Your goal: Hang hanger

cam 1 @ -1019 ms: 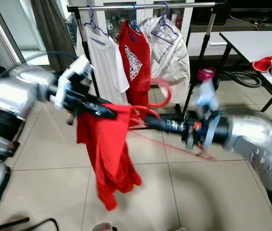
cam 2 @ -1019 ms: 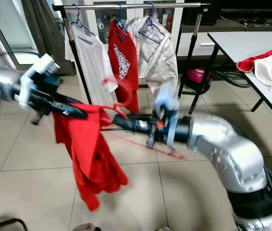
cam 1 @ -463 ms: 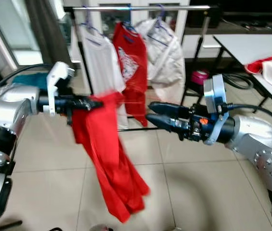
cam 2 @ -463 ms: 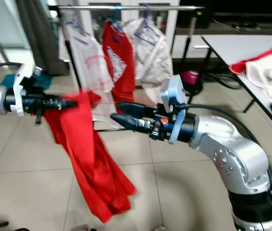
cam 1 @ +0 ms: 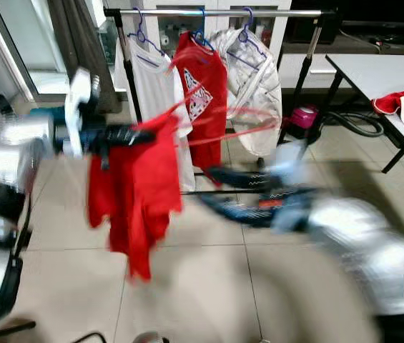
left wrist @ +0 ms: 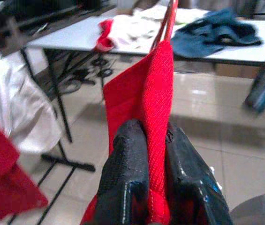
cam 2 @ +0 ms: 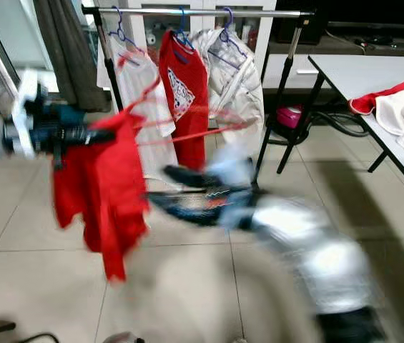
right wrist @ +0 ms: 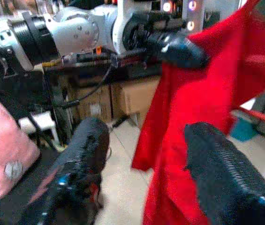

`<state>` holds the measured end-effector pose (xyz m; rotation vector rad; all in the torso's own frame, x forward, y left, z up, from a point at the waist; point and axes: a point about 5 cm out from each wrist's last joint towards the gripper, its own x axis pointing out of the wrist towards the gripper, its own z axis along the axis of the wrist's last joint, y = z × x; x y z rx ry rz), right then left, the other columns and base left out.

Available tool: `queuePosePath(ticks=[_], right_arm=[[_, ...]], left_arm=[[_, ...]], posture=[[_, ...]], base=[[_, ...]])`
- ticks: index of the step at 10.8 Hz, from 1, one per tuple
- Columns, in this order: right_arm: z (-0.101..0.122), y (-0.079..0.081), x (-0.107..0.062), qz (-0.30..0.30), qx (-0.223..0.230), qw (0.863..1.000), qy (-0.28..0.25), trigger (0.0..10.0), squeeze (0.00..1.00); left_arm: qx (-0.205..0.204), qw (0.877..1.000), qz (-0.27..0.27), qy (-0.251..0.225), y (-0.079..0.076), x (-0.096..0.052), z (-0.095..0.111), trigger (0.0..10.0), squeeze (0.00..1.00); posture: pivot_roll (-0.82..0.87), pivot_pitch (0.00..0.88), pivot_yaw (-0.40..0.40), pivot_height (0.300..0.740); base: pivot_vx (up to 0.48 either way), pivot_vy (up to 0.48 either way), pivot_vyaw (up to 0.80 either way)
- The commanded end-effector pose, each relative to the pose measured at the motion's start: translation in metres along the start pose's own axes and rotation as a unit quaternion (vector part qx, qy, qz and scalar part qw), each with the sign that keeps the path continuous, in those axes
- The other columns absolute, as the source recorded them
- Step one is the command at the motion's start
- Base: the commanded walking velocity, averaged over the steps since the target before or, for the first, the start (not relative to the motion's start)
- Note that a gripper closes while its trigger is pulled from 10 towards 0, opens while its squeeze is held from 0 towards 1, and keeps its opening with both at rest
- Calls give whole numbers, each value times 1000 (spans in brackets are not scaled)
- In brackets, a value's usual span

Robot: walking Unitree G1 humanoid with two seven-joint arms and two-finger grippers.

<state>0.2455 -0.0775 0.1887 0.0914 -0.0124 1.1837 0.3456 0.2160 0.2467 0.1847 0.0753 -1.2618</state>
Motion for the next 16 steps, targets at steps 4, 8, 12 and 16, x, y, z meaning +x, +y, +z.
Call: queuePosePath(ticks=[4,8,12,16], right_arm=[[-3,-17,21,-68,-41,996,-39,10000,0],[-18,-11,40,-13,-29,999,-34,10000,0],[-36,-4,69,52,16,998,-21,10000,0],[-51,-1,109,78,37,996,-16,10000,0]], left_arm=[[36,998,-42,-36,-5,-3,38,0,0],[45,996,-26,-70,-2,-2,53,0,0],[55,991,0,-125,3,8,75,0,0],[59,988,-5,-142,-1,9,87,0,0]], posture=[[-27,4,50,740],[-19,16,47,740],[-13,24,50,740],[1,24,42,740]], base=[[0,0,0],[0,0,0],[0,0,0],[0,0,0]])
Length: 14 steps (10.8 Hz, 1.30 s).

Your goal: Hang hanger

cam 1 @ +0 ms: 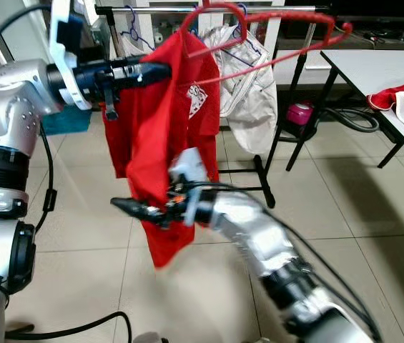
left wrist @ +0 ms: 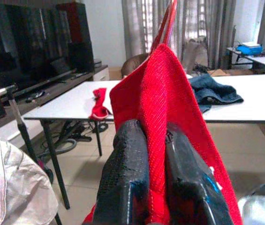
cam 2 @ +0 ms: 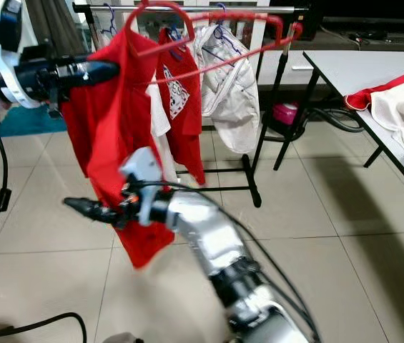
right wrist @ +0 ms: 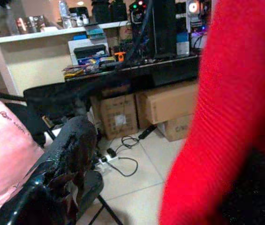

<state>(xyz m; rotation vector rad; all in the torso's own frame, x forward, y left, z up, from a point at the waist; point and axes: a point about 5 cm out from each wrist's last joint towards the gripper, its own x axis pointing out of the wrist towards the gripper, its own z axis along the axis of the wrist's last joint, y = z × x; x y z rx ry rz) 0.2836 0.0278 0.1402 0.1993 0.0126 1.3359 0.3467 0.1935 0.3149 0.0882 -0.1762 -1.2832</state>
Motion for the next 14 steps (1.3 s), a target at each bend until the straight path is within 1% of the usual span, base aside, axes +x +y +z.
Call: queuePosePath(ticks=[1,2,3,4,14], right_arm=[[2,-4,2,-8,-3,1000,-4,7137,0],[2,-6,2,-16,4,1000,-11,510,0],[4,-11,-3,-30,15,999,-35,0,0],[6,-15,-8,-40,23,998,-49,0,0],[6,-15,-8,-40,23,998,-49,0,0]], left_arm=[[27,999,-6,-21,-2,2,18,0,0],[29,999,-3,-18,-2,0,18,0,0],[30,999,6,-10,-3,-5,17,0,0],[30,999,10,-8,-3,-7,16,0,0],[30,999,10,-8,-3,-7,16,0,0]], posture=[[9,20,33,740],[9,20,33,740],[8,11,32,740],[8,11,32,740],[8,11,32,740]], base=[[0,0,0],[0,0,0],[0,0,0],[0,0,0],[0,0,0]])
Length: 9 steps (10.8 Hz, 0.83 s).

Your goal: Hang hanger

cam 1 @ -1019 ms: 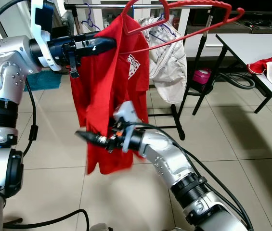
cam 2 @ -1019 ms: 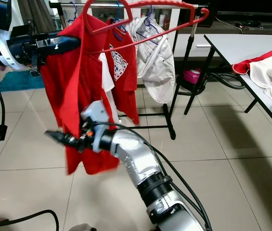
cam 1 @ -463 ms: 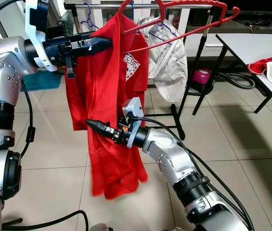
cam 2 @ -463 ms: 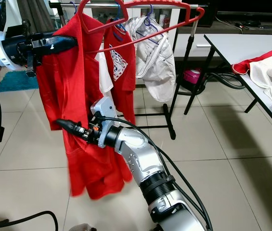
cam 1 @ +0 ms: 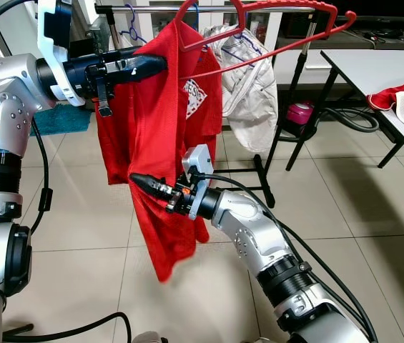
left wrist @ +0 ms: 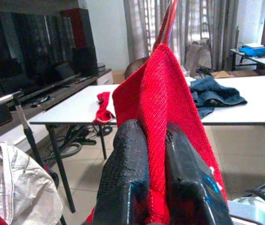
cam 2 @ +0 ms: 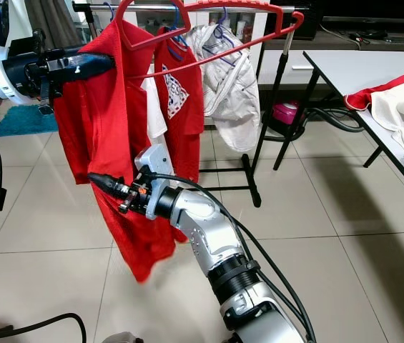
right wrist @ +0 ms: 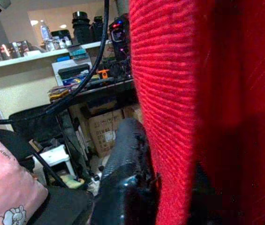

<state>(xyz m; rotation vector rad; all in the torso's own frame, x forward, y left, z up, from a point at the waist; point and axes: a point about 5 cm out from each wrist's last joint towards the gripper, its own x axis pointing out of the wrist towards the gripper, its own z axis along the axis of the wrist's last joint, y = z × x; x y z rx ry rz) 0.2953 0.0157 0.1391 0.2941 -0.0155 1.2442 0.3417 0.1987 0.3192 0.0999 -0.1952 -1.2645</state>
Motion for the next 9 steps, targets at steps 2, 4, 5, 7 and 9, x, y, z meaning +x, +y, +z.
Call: queuePosePath(ticks=[2,4,5,7,9], right_arm=[[-1,-20,-31,-39,5,999,7,0,0],[-1,-29,-51,-64,4,998,14,0,0],[0,-30,-56,-70,3,997,14,0,0],[2,-31,-67,-77,-4,997,20,0,0],[10,-48,-122,-143,-45,987,57,0,0]], left_arm=[[22,999,25,-5,0,-9,8,0,0],[23,999,32,13,-3,-11,-3,0,0],[17,999,34,13,-3,-11,-9,0,0],[19,998,38,42,-5,-13,-21,0,0],[-10,996,44,77,-17,-31,-45,0,0]], posture=[[-14,0,22,740],[-18,0,22,740],[-25,0,23,740],[-33,0,18,740],[-51,0,16,740]], base=[[0,0,0],[0,0,0],[0,0,0],[0,0,0],[0,0,0]])
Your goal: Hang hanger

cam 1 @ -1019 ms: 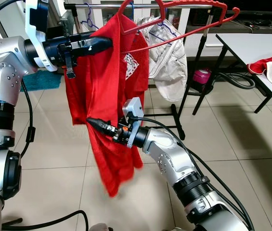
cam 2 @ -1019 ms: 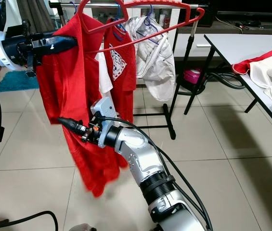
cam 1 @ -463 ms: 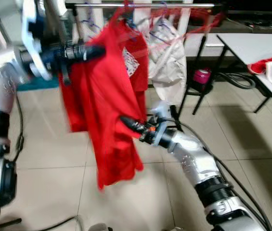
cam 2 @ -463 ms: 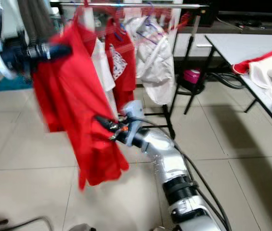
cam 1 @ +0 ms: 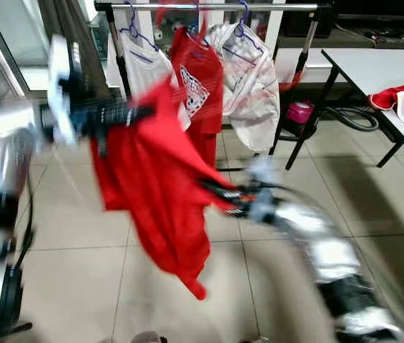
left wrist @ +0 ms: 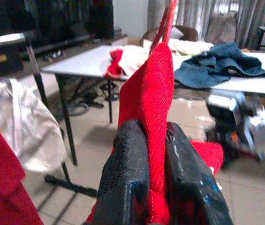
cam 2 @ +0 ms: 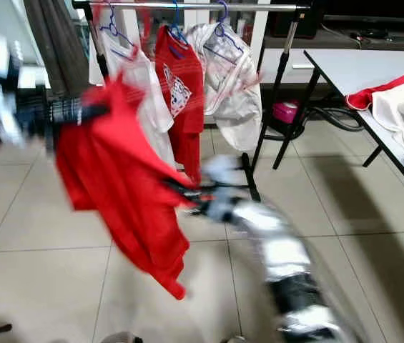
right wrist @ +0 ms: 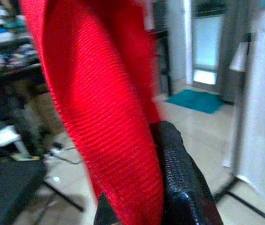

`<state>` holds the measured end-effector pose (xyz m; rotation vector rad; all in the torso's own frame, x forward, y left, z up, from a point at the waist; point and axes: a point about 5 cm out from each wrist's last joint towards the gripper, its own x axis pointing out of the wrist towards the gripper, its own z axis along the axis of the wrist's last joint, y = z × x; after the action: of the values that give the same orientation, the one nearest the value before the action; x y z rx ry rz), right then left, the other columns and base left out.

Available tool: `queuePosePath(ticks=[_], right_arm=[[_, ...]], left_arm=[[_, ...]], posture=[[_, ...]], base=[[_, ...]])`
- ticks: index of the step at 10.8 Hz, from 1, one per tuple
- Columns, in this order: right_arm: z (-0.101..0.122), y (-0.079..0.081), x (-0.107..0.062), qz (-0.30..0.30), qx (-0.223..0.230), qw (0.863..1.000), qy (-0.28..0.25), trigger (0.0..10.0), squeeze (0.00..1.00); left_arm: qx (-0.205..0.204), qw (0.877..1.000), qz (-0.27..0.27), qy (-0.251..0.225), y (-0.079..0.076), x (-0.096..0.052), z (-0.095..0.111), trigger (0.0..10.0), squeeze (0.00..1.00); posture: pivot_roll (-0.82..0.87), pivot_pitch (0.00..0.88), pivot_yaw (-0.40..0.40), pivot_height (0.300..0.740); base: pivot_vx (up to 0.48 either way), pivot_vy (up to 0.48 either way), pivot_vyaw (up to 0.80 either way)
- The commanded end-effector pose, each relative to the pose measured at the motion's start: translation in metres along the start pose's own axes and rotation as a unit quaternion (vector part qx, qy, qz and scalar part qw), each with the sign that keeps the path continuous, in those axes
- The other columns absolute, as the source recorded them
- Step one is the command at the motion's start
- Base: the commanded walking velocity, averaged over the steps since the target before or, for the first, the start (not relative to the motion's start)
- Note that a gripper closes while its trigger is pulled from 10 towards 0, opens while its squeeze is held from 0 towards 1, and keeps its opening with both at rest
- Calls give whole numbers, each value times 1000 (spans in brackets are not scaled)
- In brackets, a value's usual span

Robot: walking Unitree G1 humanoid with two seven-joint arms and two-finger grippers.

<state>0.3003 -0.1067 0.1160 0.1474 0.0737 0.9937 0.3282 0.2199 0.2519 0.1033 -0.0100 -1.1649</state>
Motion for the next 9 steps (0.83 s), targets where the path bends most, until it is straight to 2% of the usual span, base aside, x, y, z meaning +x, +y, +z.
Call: queuePosePath(ticks=[1,3,5,7,8,9], right_arm=[[6,-15,-18,-33,-18,999,7,0,0],[24,-51,-58,-119,-87,988,44,0,0],[40,-71,-80,-185,-116,975,42,0,0],[57,-91,-102,-269,-145,951,39,0,0],[63,-100,-111,-310,-156,937,35,0,0],[68,-105,-115,-337,-160,927,26,0,0]], left_arm=[[30,1000,-3,7,-3,-8,11,0,0],[1,1000,-6,14,-14,-16,-2,0,0],[-16,1000,-3,26,-21,-25,-10,0,0],[-31,998,10,51,-28,-35,-20,0,0],[-32,995,7,97,-36,-37,-31,0,0],[-40,994,12,102,-39,-36,-37,0,0]], posture=[[-55,0,18,740],[-59,0,15,740],[-57,2,13,740],[-57,3,11,740],[-56,3,12,740],[-56,3,12,740]], base=[[0,0,0],[0,0,0],[0,0,0],[0,0,0],[0,0,0],[0,0,0]])
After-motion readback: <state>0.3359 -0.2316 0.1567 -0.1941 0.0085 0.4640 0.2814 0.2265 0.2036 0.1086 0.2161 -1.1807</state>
